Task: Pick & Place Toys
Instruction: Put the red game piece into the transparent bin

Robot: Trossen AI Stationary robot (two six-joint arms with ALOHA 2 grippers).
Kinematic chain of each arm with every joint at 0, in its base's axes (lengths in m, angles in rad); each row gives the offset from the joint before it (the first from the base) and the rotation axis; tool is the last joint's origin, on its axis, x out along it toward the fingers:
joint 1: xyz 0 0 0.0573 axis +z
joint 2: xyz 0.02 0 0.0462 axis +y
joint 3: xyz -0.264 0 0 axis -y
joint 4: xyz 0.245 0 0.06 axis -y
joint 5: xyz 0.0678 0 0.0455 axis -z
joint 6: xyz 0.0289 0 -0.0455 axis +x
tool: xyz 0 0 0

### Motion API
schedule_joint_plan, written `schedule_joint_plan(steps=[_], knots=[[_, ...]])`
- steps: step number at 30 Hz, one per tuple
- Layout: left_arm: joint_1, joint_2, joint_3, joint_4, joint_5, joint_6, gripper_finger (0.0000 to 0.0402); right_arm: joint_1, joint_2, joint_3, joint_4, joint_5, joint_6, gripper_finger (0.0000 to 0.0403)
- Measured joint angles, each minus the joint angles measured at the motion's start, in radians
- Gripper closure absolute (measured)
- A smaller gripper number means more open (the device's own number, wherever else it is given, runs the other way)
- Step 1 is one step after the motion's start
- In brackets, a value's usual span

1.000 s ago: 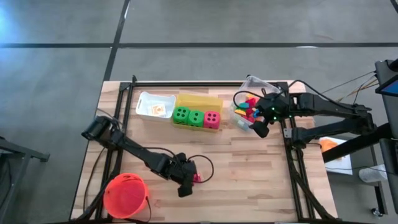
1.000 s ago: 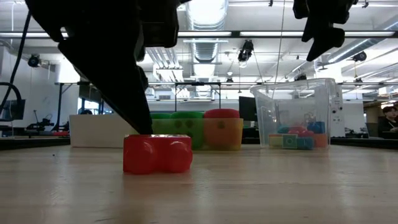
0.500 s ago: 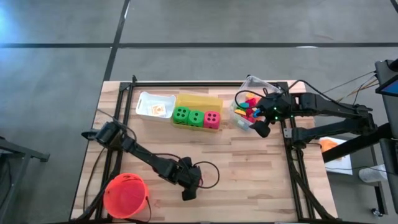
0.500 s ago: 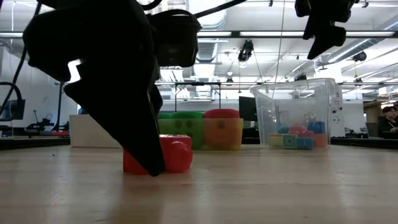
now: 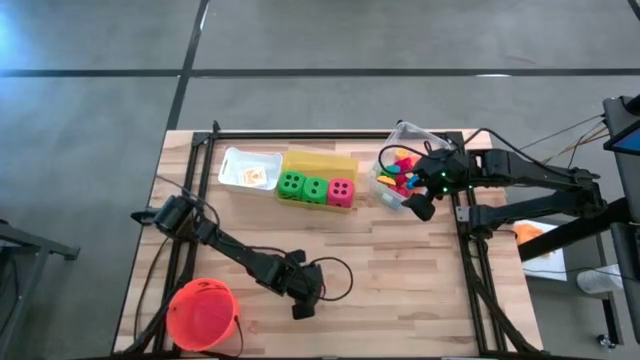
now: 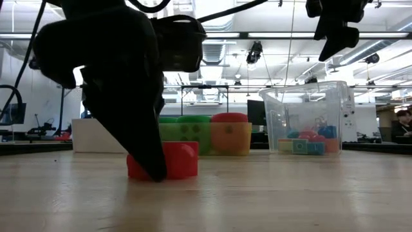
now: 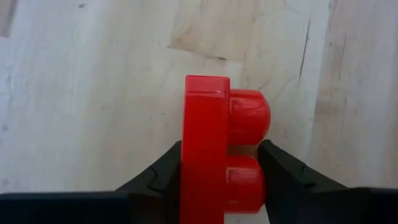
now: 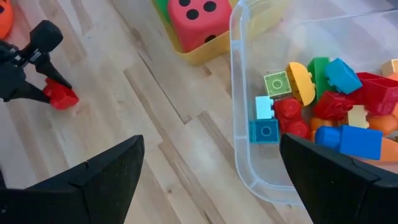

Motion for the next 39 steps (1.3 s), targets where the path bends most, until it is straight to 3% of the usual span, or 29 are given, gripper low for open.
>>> schedule_joint_plan(steps=[11, 19, 26, 30, 39], knots=[[0.009, -0.102, -0.005, -0.007, 0.074, -0.077, 0.0254, 0.069, 0.000, 0.001, 0.018, -0.057, -0.029, 0.0033], [0.056, -0.261, -0.004, 0.089, 0.061, -0.170, 0.0254, 0.194, -0.001, 0.000, 0.216, -0.153, 0.006, 0.0033], [0.120, -0.343, 0.000, 0.346, 0.079, -0.223, 0.0254, 0.273, 0.026, -0.003, 0.418, -0.130, 0.325, 0.0033], [0.160, -0.356, 0.000, 0.445, 0.111, -0.290, 0.0254, 0.341, 0.074, -0.002, 0.522, -0.137, 0.402, 0.0033], [0.203, -0.357, 0.016, 0.456, 0.198, -0.356, 0.0254, 0.405, 0.195, 0.013, 0.716, -0.134, 0.449, 0.0033]])
